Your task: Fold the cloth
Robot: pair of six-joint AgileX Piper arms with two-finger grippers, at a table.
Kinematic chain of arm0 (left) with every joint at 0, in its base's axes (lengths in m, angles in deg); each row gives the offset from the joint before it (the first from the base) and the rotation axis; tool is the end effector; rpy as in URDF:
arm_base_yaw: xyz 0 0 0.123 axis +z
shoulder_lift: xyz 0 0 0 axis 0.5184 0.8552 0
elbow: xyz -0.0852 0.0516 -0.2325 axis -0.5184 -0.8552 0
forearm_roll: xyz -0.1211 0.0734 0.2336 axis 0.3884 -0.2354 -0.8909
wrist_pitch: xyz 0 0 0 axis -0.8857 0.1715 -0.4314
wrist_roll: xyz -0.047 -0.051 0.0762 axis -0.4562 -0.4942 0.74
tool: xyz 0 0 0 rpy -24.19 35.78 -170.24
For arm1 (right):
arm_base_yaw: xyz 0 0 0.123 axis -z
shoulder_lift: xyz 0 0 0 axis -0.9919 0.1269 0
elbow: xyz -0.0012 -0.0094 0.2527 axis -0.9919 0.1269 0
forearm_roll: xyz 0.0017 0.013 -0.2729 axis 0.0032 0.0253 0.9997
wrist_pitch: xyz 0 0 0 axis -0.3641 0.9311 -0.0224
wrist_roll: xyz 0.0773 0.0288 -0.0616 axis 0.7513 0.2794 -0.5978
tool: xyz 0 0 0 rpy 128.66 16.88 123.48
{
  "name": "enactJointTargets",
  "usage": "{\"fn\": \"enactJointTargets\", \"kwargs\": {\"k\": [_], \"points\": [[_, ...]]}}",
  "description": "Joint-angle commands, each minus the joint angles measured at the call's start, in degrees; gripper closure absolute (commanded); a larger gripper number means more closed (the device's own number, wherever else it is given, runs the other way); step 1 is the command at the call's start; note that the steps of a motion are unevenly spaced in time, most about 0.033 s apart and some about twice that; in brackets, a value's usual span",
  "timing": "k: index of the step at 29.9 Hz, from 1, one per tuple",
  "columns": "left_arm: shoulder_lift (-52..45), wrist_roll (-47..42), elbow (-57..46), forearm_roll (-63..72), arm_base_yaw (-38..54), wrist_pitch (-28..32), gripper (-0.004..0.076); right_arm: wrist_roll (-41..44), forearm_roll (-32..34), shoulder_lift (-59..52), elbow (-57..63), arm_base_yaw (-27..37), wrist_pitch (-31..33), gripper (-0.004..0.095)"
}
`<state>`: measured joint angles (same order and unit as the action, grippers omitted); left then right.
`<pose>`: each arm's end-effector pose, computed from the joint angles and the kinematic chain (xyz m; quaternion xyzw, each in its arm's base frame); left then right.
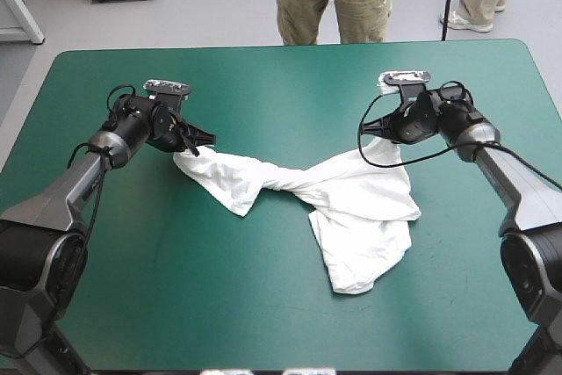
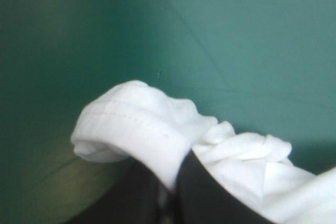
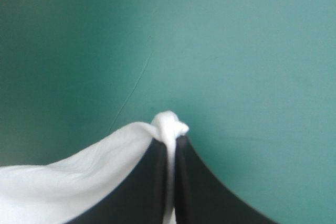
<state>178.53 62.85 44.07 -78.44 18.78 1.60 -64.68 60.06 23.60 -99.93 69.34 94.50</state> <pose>0.4035 -0.0809 0.2068 0.0797 0.9610 0.0050 0.2647 0.4071 0.0983 0.2216 -0.0580 0.9536 0.0583 0.2895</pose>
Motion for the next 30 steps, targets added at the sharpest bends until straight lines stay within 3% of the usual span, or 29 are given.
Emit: {"fn": "enactJointTargets", "kwargs": {"k": [1, 4, 8, 10, 12, 20, 25, 30], "points": [[-2.9, 0.1, 2.3, 1.2, -0.1, 2.3, 0.0732, -0.7, 0.8, -2.4, -2.4, 0.1, -0.9, 0.0787], [-2.9, 2.7, 3.0, 1.9, -0.1, 1.0, 0.0682, -0.7, 0.8, -2.4, -2.4, 0.1, 0.7, 0.0595], [-3.7, 10.2, 4.8, 7.7, 0.1, -3.6, 0.0402, -0.7, 0.8, -3.0, -2.5, 0.1, 3.7, 0.0402], [-4.3, 13.5, 6.9, 9.9, 0.1, -5.2, 0.0259, -0.7, 0.9, -3.9, -3.0, 0.1, 5.1, 0.0369], [-5.6, 13.6, 8.9, 9.2, 0.1, -6.2, 0.0192, -0.7, 1.3, -4.9, -3.7, 0.1, 6.7, 0.037], [-14.7, 13.7, 12.4, 6.7, 0.1, -10.4, 0.0217, -0.7, 2.9, -14.6, -4.5, 0.1, 12.5, 0.037], [-19.4, 13.4, 12.3, 7.0, 0.1, -17.1, 0.0218, -0.7, 2.3, -21.0, -4.4, 0.1, 18.7, 0.037], [-19.7, 12.6, 11.0, 7.1, -0.1, -16.9, 0.0218, -0.7, 2.0, -24.4, -4.4, 0.1, 19.1, 0.0371]]}}
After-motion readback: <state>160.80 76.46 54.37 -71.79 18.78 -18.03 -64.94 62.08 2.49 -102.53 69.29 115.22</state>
